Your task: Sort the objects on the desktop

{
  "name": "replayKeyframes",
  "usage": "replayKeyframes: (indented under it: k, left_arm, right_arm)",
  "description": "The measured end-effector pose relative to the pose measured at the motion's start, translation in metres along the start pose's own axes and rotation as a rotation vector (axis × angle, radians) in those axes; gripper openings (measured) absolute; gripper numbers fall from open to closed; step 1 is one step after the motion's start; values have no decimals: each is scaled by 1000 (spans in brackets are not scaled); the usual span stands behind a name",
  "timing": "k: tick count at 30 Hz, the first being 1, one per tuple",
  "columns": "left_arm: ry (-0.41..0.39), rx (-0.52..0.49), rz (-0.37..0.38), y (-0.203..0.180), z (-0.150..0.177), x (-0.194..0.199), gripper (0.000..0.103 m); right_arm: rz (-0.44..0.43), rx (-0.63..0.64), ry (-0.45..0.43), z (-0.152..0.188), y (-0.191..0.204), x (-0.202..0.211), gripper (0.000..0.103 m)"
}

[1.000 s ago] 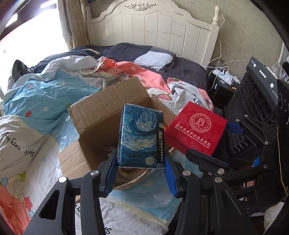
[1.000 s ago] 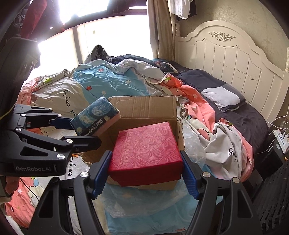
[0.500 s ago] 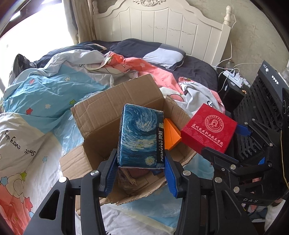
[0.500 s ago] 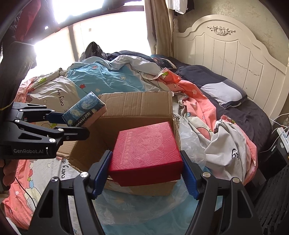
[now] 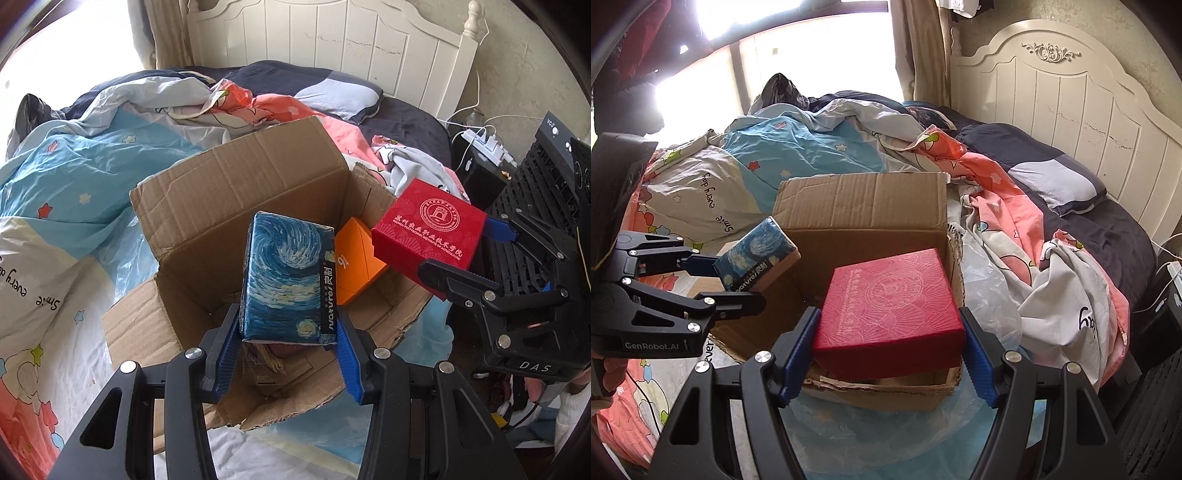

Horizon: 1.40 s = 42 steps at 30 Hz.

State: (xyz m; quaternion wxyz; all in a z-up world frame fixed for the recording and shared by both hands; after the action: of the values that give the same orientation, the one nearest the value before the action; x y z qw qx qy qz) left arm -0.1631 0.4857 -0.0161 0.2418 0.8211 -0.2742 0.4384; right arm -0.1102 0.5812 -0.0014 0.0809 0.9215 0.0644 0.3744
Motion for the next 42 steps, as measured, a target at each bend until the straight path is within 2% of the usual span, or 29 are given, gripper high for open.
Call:
replayKeyframes:
  k: [34, 38, 39, 42]
  left_arm:
    - [102, 42, 32, 2, 7, -72, 48]
    - [90, 44, 37, 1, 7, -70, 48]
    - [86, 44, 36, 1, 6, -69, 51]
    - [76, 30, 48, -4, 6, -61, 103]
  right_arm:
    - [-17, 14, 65, 3, -21, -57, 69]
    - [-12, -7, 76, 3, -24, -61, 70]
    - [-14, -15, 83, 3, -25, -61, 71]
    - [8, -4, 65, 0, -21, -54, 81]
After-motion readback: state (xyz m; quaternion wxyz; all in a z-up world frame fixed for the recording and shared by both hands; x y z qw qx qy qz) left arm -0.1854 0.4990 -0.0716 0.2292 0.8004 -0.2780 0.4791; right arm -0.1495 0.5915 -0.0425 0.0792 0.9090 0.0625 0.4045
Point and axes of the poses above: each gripper's, at about its wrist camera, not at the fingertips, and x roughly against the way its jaws point, y to its left, z to its underside, the point moved 4 cm from there along -x, roughly the way its jaws point, and after that the axes turned 11 degrees about -z, right-handed, at the moved point
